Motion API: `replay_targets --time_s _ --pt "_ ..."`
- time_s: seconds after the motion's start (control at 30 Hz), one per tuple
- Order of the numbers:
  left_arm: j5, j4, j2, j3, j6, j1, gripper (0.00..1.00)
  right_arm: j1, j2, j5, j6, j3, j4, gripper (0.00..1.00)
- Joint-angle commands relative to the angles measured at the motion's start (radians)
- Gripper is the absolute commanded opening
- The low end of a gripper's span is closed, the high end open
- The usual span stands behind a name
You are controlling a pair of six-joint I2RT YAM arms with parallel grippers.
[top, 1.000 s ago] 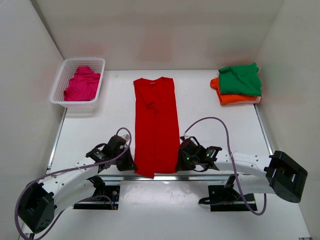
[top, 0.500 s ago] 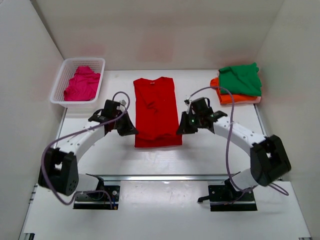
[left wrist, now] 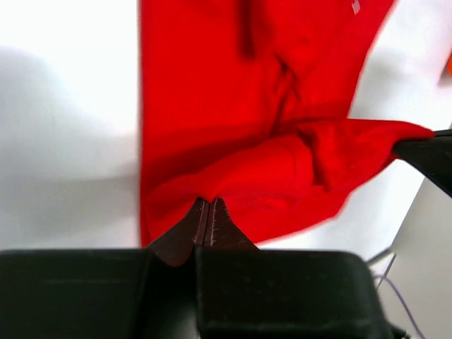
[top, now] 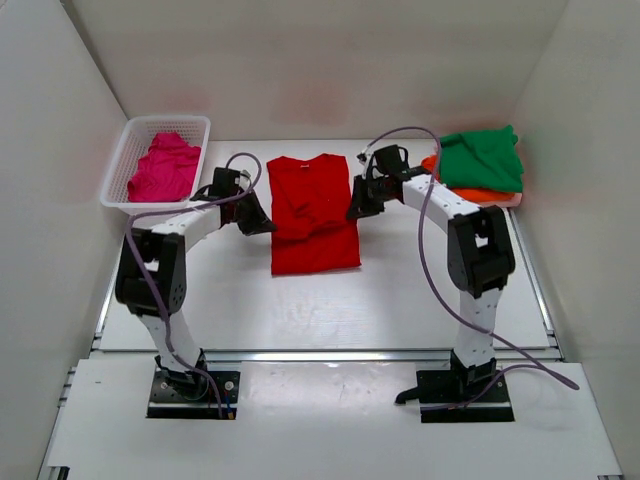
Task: Fold and stack the t-shirts
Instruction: Fold the folded rectangular tshirt in 1/3 of the way, then grab one side of the 2/3 rectangular tshirt with both arms
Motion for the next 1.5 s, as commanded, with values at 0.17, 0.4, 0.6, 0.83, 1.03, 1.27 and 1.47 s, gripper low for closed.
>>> replay_targets --time_s 0.17,0.4,0.6,0.83,1.03,1.27,1.47 --pt "0.063 0.509 0.098 -0.021 -0.237 0.096 0.25 -0.087 0.160 -0.038 -0.018 0.231 0.086 0.33" --pt "0.081 1.013 0.027 -0.241 -0.560 0.146 0.41 -0.129 -0.054 0.056 0.142 -0.075 0.322 0.72" --pt "-0.028 0.540 -0.192 -0.378 -0.274 0.023 0.49 -0.045 -0.295 0.147 0.183 -0.408 0.322 0.71" --pt "-0.294 0.415 -0.437 -0.631 -0.273 -0.139 0.54 0.080 -0.469 0.295 0.346 -0.711 0.427 0.67" --pt "-0.374 0.424 -0.447 -0.671 -0.330 -0.183 0.54 0.121 -0.453 0.365 0.415 -0.759 0.488 0.64" --pt "-0.379 0.525 -0.332 -0.673 -0.385 -0.211 0.55 0.106 -0.381 0.322 0.444 -0.743 0.571 0.65" --pt "-0.382 0.577 -0.238 -0.642 -0.421 -0.234 0.55 0.121 -0.292 0.311 0.441 -0.687 0.583 0.56"
